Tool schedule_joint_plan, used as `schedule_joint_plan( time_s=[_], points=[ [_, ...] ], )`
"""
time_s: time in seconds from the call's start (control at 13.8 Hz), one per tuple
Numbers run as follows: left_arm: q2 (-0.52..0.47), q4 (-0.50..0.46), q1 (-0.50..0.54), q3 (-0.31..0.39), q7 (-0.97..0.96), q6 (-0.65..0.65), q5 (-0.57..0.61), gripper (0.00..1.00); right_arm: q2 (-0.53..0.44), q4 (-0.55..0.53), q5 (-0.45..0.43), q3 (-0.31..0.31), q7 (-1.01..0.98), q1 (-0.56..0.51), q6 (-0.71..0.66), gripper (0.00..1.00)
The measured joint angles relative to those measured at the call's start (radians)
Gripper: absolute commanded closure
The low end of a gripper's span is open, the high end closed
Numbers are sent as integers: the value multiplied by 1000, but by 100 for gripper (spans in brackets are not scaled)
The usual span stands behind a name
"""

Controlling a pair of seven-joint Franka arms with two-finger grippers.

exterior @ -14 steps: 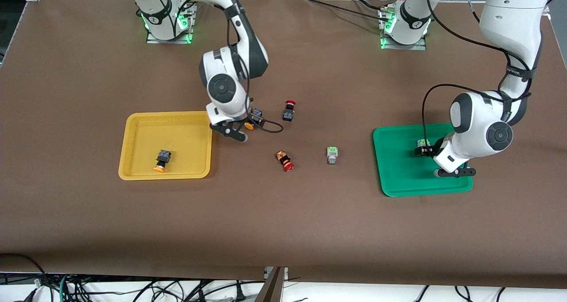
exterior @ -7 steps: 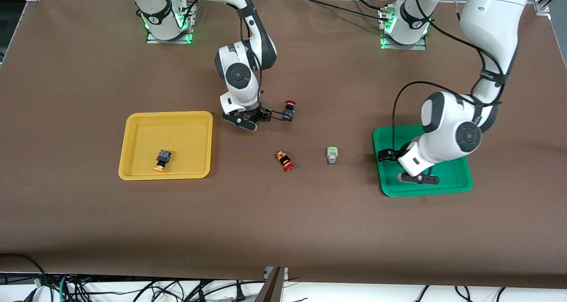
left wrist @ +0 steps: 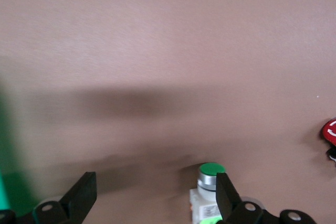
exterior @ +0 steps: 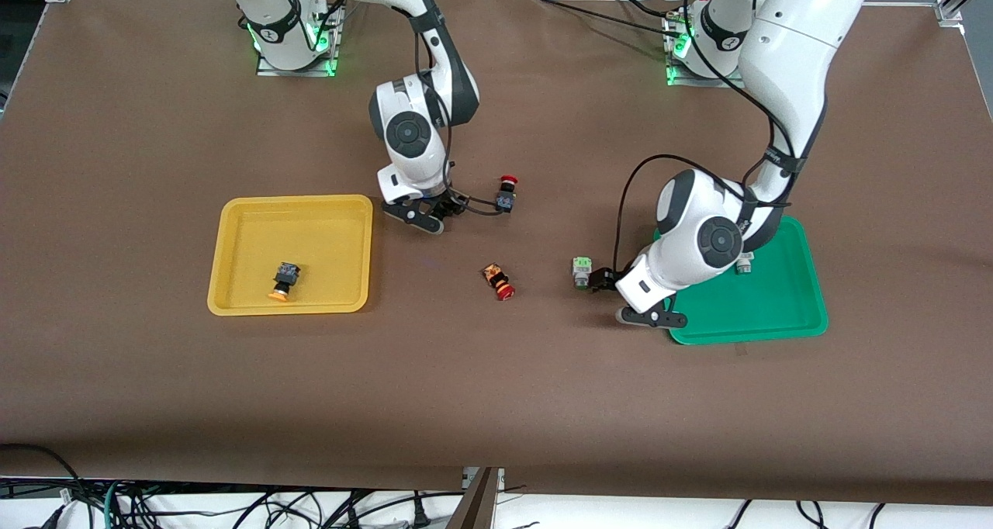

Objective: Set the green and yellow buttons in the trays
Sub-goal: 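Grasp the second yellow button with the right gripper while the left gripper grasps green button, then place the yellow button in the yellow tray while the left gripper places green button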

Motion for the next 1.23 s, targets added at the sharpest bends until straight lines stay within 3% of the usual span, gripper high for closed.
schedule_joint_plan(
  time_s=[0.29, 0.44, 0.58, 0.65, 0.73, 0.8, 0.94, 1.09, 1.23],
  points=[
    [11, 1, -55, 2, -24, 0, 0, 0, -46, 88, -55, -243, -275, -9, -266, 100],
    [28, 1, -82, 5, -35, 1, 12, 0, -55, 99, -81, -293, -399, -53, -302, 100],
    [45, 1, -103, 5, -81, 2, 52, 2, -34, 90, -86, -293, -512, -120, -294, 97],
    [51, 1, -112, 5, -116, 2, 70, 27, -16, 82, -85, -290, -552, -148, -273, 94],
    [54, 1, -122, 5, -145, 2, 89, 47, 1, 66, -85, -281, -583, -171, -234, 86],
    [55, 1, -130, 5, -165, 2, 100, 68, 17, 43, -83, -265, -599, -186, -181, 68],
    [55, 1, -136, 5, -179, 1, 103, 95, 41, 11, -45, -237, -605, -192, -116, 19],
    [51, 2, -133, 15, -180, -16, 105, 100, 46, 19, -23, -228, -605, -191, -112, 1],
    [47, 10, -125, 22, -180, -36, 105, 100, 38, 55, -15, -229, -603, -191, -144, 1]
  ],
)
